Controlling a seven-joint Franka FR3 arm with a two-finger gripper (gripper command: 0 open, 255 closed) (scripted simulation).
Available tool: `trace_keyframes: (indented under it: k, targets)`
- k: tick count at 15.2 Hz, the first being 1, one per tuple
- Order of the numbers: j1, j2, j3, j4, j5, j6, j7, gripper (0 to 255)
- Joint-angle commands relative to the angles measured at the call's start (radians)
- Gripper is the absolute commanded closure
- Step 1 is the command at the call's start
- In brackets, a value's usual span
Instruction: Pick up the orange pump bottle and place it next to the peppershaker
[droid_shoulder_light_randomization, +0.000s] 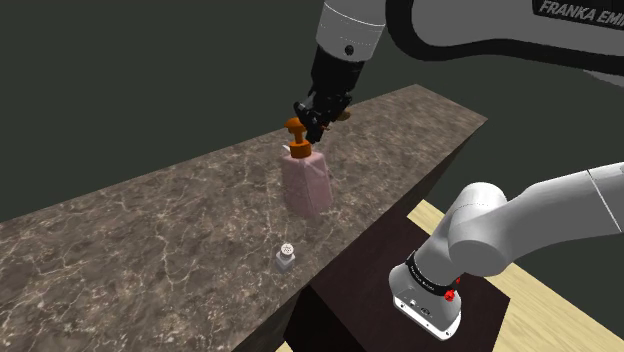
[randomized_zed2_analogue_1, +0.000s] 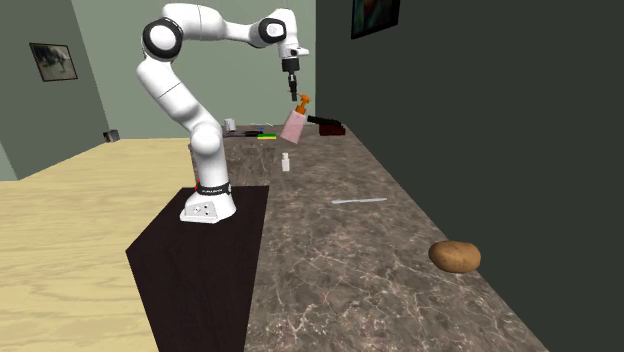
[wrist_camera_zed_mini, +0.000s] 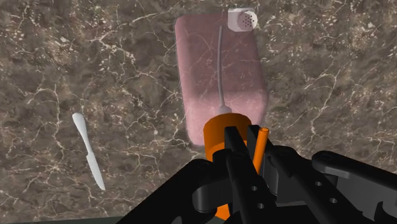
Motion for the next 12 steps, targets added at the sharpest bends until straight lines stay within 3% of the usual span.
trace_keyframes:
  k: [1,12]
  targets:
    - [0.002,-0.004,0.003,-0.032,0.003,0.028,0.000,255]
    - [0.010,-0.012,0.019,-0.184,0.016,0.173,0.002,255]
